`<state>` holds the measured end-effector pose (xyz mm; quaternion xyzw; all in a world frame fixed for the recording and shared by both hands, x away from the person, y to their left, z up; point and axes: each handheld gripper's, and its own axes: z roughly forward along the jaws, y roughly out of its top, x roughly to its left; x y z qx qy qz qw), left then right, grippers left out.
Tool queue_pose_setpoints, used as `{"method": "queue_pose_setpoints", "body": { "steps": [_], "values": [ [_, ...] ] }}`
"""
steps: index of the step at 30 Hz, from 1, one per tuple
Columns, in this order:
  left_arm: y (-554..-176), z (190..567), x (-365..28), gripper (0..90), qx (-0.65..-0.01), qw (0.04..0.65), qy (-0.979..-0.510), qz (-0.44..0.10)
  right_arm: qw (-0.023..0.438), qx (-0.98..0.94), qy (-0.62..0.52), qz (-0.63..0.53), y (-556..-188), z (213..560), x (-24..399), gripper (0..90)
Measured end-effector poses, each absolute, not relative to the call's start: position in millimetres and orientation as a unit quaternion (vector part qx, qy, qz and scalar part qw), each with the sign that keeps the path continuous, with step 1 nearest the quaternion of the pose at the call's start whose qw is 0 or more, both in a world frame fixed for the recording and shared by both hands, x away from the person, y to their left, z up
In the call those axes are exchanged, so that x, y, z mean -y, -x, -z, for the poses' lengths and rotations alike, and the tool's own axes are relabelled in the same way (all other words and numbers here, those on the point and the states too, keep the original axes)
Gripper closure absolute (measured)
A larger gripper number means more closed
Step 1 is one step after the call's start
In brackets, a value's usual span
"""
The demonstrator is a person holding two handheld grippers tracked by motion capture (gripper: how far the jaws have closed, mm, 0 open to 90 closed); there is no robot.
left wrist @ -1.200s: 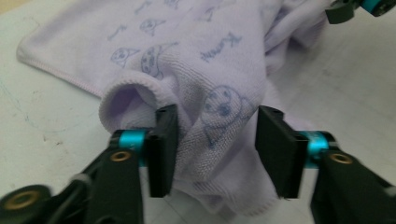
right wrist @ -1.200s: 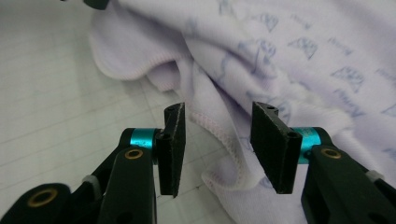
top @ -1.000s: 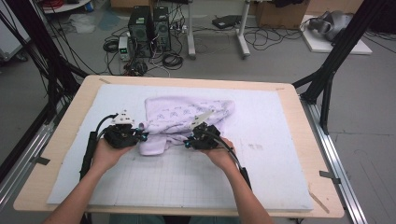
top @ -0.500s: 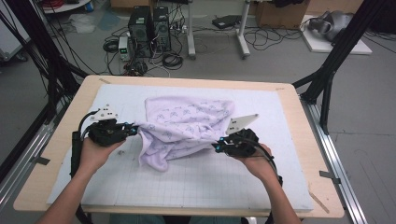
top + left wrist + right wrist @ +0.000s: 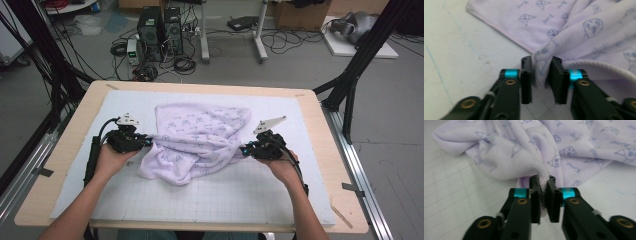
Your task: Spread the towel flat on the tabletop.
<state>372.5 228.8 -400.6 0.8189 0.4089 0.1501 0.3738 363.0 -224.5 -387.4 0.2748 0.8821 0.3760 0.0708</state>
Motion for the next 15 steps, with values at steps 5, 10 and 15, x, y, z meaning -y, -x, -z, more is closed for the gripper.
{"method": "queue_pose_setpoints", "body": {
  "steps": [5,10,15],
  "values": [
    [-359.1,378.9,-248.6,60.4,-0.415,0.408,-0.795,-0.173,0.075,-0.87,-0.267,-0.407,-358.2,375.4,225.8,70.8],
    [-342.0,358.9,-249.7,56.2,-0.388,0.431,-0.795,-0.18,0.084,-0.859,-0.263,-0.432,-342.0,357.7,232.4,66.5],
    [-328.3,356.1,-232.0,48.8,-0.347,0.446,-0.81,-0.156,0.074,-0.86,-0.229,-0.45,-320.3,358.7,214.7,64.6]
  ]
}}
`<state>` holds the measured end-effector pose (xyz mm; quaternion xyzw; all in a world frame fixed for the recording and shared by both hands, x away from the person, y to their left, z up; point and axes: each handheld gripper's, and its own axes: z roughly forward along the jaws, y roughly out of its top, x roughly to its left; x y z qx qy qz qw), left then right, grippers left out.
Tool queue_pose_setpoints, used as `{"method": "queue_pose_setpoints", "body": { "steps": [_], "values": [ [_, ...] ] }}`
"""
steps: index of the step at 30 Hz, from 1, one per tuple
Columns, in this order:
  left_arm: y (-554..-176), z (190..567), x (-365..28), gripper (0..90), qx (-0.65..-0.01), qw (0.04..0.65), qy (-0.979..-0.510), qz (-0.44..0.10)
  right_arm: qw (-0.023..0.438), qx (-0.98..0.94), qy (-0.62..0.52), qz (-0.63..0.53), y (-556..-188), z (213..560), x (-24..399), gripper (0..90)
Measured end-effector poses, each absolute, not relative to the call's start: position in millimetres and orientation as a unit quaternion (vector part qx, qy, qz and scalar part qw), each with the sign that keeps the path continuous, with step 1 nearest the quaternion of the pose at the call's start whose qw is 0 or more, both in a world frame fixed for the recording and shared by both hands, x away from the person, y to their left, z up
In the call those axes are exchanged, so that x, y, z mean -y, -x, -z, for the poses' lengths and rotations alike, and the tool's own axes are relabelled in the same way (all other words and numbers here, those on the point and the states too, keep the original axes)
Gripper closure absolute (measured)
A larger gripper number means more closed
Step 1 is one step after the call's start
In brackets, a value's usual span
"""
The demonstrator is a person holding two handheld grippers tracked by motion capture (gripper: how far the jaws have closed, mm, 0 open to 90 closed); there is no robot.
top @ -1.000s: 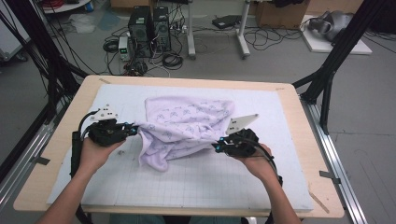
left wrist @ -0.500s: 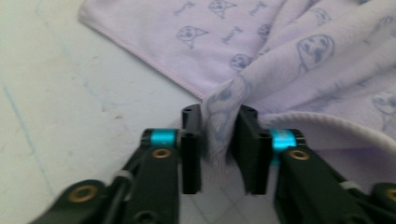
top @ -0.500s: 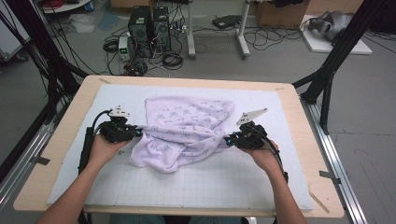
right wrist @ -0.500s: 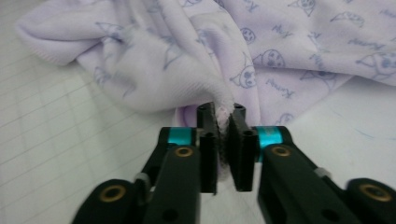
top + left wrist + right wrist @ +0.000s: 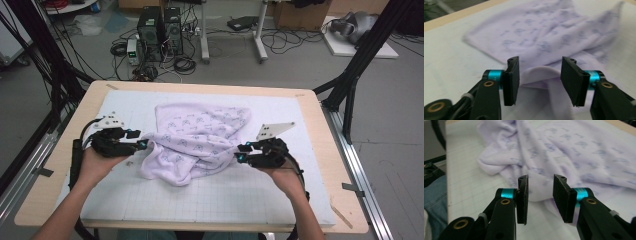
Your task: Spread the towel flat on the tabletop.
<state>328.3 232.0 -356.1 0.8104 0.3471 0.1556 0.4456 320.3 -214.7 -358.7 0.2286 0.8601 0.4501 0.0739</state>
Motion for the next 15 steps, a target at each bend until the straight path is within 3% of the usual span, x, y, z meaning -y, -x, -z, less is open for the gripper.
{"method": "queue_pose_setpoints", "body": {
  "steps": [4,7,11,15],
  "values": [
    [-323.3,369.5,-213.8,46.6,-0.316,0.44,-0.83,-0.132,0.071,-0.875,-0.21,-0.431,-311.8,376.9,189.9,60.5],
    [-325.9,387.6,-205.3,48.1,-0.313,0.395,-0.854,-0.126,0.075,-0.88,-0.211,-0.419,-311.4,387.7,179.8,58.5],
    [-329.4,416.6,-202.0,61.6,-0.31,0.344,-0.878,-0.123,0.079,-0.89,-0.218,-0.393,-318.2,408.6,163.4,55.2],
    [-331.4,434.1,-206.9,64.5,-0.324,0.342,-0.874,-0.114,0.08,-0.897,-0.218,-0.376,-324.6,420.9,150.6,58.4]
  ]
}}
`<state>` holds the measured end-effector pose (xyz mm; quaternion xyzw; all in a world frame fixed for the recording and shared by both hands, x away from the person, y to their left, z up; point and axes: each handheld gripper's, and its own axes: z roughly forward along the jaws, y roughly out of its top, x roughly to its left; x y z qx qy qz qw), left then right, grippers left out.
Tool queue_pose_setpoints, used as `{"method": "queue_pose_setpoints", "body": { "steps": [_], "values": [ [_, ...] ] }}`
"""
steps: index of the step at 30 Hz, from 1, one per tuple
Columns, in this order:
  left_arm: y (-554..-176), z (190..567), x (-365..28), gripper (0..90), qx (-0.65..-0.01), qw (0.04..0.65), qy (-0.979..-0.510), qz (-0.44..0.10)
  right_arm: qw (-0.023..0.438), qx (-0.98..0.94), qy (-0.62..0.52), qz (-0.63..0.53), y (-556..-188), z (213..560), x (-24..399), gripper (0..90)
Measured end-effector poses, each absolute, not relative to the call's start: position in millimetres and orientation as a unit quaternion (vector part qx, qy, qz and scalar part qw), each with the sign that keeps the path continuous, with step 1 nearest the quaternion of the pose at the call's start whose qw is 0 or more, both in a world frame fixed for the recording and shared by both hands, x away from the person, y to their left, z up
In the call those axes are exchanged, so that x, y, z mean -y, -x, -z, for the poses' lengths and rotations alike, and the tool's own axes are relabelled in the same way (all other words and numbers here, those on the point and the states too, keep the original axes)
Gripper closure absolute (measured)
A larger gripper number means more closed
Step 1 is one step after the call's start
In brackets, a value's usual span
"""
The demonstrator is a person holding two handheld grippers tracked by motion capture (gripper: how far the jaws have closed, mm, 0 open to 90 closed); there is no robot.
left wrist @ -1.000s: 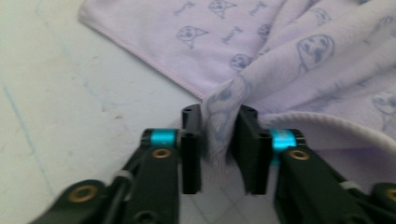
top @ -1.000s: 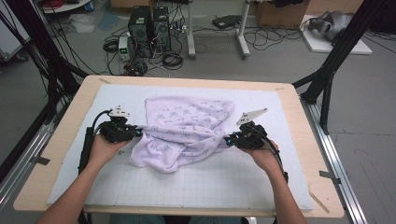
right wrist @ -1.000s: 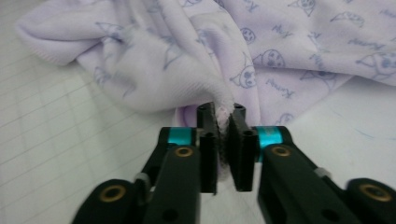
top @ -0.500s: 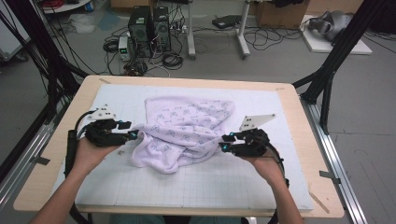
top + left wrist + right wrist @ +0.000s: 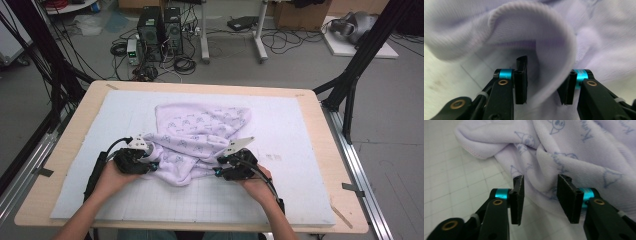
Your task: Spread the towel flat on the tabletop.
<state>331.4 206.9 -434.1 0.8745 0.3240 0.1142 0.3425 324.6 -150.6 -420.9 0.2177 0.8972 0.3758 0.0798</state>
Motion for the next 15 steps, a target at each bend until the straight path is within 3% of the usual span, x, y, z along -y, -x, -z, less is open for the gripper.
{"method": "queue_pose_setpoints", "body": {
  "steps": [4,6,9,15],
  "values": [
    [-327.9,434.8,-208.7,76.3,-0.318,0.352,-0.874,-0.11,0.087,-0.908,-0.217,-0.347,-327.7,433.0,139.4,65.3],
    [-325.1,433.7,-206.9,82.3,-0.311,0.35,-0.876,-0.117,0.087,-0.908,-0.217,-0.349,-328.1,436.0,137.4,73.7],
    [-322.1,430.9,-207.6,85.8,-0.309,0.359,-0.873,-0.113,0.08,-0.909,-0.209,-0.352,-328.0,435.0,139.0,82.1],
    [-306.8,417.2,-207.7,86.5,-0.295,0.386,-0.866,-0.122,0.06,-0.904,-0.199,-0.372,-317.2,419.1,154.8,83.1]
  ]
}}
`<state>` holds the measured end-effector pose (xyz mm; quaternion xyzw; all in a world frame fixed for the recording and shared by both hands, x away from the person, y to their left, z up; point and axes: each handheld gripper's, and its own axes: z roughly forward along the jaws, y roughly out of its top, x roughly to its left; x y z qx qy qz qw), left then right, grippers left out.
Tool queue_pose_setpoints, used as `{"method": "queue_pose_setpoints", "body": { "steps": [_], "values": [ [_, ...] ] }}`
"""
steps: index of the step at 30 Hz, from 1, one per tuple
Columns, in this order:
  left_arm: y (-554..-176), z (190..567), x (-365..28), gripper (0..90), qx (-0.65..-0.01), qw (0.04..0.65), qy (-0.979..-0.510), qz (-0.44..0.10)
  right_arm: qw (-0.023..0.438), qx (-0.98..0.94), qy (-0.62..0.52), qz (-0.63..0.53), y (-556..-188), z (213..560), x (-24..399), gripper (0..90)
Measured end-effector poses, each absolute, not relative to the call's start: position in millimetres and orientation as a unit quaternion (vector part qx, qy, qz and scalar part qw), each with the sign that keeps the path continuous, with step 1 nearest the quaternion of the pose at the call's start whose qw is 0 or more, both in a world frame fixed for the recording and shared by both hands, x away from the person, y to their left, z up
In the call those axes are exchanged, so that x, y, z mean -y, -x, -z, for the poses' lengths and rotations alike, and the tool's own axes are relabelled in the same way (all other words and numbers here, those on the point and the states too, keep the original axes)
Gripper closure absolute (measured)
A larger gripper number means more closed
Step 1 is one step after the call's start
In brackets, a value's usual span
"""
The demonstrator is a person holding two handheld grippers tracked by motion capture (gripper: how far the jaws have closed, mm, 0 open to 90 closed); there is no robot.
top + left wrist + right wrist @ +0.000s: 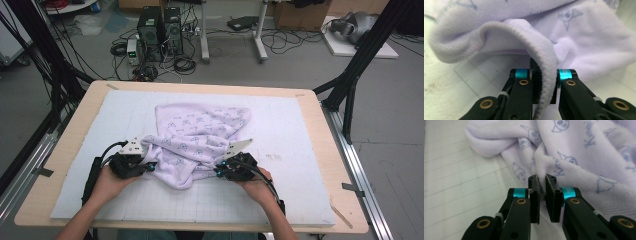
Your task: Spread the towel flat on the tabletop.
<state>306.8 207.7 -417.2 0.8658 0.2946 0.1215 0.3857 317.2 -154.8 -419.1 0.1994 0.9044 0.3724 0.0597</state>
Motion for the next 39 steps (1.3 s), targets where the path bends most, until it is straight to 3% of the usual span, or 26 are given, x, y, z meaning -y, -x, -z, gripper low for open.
{"method": "queue_pose_setpoints", "body": {
  "steps": [10,14,21,25,29,39],
  "values": [
    [-286.1,395.3,-198.1,86.4,-0.27,0.429,-0.857,-0.097,0.07,-0.891,-0.201,-0.4,-291.8,365.4,207.9,83.0],
    [-302.9,405.1,-195.6,86.4,-0.295,0.412,-0.856,-0.101,0.072,-0.896,-0.228,-0.373,-313.8,365.0,210.4,82.6],
    [-335.7,423.1,-202.6,86.1,-0.346,0.381,-0.848,-0.124,0.067,-0.894,-0.277,-0.346,-369.8,399.5,188.2,82.4],
    [-337.2,422.8,-206.1,75.8,-0.354,0.386,-0.843,-0.122,0.05,-0.885,-0.294,-0.358,-382.2,409.7,188.6,79.6],
    [-332.0,410.8,-218.8,62.0,-0.363,0.395,-0.833,-0.137,0.059,-0.875,-0.288,-0.384,-374.3,397.8,195.8,67.7],
    [-322.6,388.2,-234.6,50.4,-0.366,0.39,-0.831,-0.156,0.088,-0.865,-0.263,-0.418,-329.3,374.9,216.6,61.6]
  ]
}}
